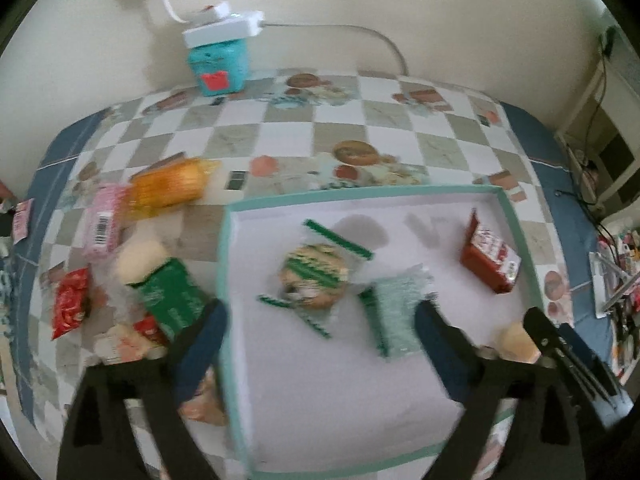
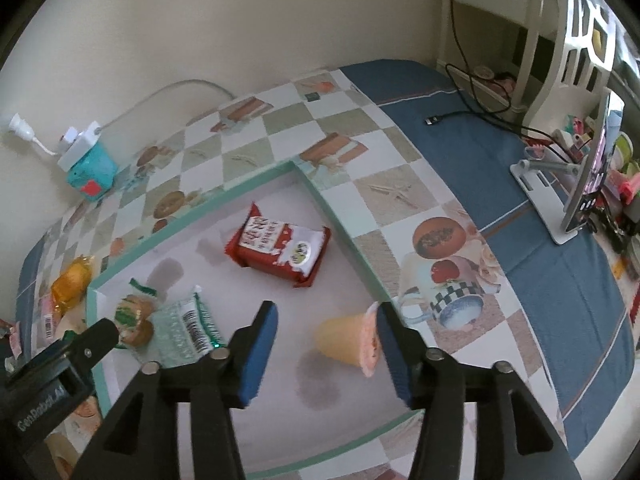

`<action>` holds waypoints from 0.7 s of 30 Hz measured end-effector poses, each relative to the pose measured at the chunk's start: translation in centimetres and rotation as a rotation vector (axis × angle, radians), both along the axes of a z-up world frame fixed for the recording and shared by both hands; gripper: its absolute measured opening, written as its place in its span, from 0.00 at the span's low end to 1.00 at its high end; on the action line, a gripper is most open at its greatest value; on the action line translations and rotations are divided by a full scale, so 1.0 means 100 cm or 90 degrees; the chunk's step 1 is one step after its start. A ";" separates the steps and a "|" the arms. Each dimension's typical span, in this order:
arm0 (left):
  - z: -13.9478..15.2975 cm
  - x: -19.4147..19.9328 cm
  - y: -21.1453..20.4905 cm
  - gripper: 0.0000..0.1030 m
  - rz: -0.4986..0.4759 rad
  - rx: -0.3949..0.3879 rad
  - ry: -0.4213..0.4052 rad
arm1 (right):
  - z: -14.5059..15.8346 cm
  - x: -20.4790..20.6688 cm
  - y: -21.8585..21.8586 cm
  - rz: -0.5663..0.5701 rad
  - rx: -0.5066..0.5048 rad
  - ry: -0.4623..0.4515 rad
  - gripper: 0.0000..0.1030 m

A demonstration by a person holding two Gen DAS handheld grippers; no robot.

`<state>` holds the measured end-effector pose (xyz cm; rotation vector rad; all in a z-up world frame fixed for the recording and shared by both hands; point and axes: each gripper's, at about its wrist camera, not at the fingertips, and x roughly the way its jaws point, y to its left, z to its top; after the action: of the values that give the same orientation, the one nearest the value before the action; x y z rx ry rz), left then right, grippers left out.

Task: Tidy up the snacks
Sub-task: 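Drop the pudding cup into the tray with the right gripper while the left gripper drops the bread bag there, then move both open tools back toward the remaining snacks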

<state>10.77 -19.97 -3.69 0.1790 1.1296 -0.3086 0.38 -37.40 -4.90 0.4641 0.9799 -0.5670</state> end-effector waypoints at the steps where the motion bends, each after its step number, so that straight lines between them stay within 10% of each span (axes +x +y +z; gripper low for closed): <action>1: 0.001 0.000 0.005 0.94 0.006 0.003 -0.005 | 0.001 0.001 0.003 0.003 -0.003 0.000 0.63; 11: 0.014 0.004 0.052 0.94 0.060 -0.012 -0.027 | 0.020 0.007 0.037 0.049 -0.049 -0.020 1.00; 21: 0.025 0.012 0.106 0.95 0.130 -0.065 -0.037 | 0.036 0.015 0.069 0.072 -0.046 -0.052 1.00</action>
<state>12.00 -9.41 -1.22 -0.0184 1.0624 -0.1779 1.90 -30.52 -1.35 0.3616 0.8990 -0.4760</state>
